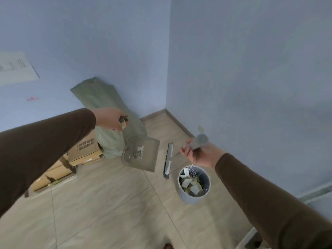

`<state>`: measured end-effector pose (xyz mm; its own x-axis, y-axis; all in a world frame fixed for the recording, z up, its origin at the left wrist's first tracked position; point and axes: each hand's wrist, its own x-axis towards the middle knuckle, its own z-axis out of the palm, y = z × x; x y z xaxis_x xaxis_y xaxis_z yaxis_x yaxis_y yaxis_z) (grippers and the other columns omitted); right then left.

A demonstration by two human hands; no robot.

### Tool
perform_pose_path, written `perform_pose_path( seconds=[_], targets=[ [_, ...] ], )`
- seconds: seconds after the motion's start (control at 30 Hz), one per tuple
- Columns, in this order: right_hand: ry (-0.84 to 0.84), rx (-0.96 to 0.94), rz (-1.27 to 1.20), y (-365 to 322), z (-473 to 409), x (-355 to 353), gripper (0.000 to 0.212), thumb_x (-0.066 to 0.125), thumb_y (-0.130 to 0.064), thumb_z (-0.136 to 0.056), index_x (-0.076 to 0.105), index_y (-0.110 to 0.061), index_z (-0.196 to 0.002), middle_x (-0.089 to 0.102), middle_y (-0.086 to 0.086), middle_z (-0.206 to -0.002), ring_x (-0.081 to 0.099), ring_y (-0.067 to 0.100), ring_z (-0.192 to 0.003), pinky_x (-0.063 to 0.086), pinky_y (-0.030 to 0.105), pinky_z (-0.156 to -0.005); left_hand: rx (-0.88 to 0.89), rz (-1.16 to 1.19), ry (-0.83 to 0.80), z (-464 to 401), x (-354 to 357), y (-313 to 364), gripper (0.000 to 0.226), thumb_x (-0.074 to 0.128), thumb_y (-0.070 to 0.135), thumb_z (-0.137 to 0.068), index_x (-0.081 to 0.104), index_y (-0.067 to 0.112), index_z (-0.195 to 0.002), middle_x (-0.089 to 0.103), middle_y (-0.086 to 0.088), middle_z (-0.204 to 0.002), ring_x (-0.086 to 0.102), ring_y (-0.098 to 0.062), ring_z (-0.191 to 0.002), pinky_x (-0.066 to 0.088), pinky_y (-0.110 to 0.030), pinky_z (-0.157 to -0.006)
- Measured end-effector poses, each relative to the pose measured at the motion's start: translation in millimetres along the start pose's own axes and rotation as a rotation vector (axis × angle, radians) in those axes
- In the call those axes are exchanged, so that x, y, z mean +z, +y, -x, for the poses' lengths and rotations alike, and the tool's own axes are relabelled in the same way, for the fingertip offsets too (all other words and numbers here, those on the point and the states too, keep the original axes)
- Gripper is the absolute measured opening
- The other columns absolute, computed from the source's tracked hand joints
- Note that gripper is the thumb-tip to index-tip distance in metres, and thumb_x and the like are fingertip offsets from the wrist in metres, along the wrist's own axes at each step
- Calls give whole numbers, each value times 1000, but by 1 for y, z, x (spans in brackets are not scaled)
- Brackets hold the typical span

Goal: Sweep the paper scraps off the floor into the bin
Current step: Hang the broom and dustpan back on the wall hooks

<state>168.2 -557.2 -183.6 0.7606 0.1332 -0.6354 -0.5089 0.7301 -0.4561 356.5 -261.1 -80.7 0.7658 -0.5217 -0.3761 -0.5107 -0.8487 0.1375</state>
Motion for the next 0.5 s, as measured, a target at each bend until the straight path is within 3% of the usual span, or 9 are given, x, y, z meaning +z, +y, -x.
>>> perform_pose_path(
  seconds=[0.1,0.2,0.3,0.5],
  targets=[
    [-6,-84,110,-82,-18,43,17,39,-28,-104,36,-16,-92,61,24,-88,58,16,-43,51,20,-37,35,61,-53,-35,-38,0,26,67,17,-83,69,21,-108,73,-5,-89,60,-13,-63,47,-19,-56],
    [-18,-152,118,-147,-38,79,27,44,-39,-101,47,-13,-101,62,30,-106,58,15,-47,53,19,-41,72,69,-88,-72,-80,5,28,70,19,-81,69,23,-109,74,-8,-91,61,-21,-68,49,-29,-62],
    [-17,-255,73,-206,-58,108,44,47,-49,-98,50,-9,-117,56,37,-124,61,17,-51,54,22,-41,99,73,-128,-112,-125,10,28,70,17,-78,69,21,-106,69,-4,-76,48,-19,-55,39,-25,-49],
    [44,-551,112,-330,-90,155,60,47,-65,-91,46,-8,-109,62,38,-116,65,21,-62,57,23,-48,165,16,-168,-203,-222,10,27,71,18,-81,69,17,-108,71,-4,-74,43,-12,-46,36,-22,-44]
  ],
)
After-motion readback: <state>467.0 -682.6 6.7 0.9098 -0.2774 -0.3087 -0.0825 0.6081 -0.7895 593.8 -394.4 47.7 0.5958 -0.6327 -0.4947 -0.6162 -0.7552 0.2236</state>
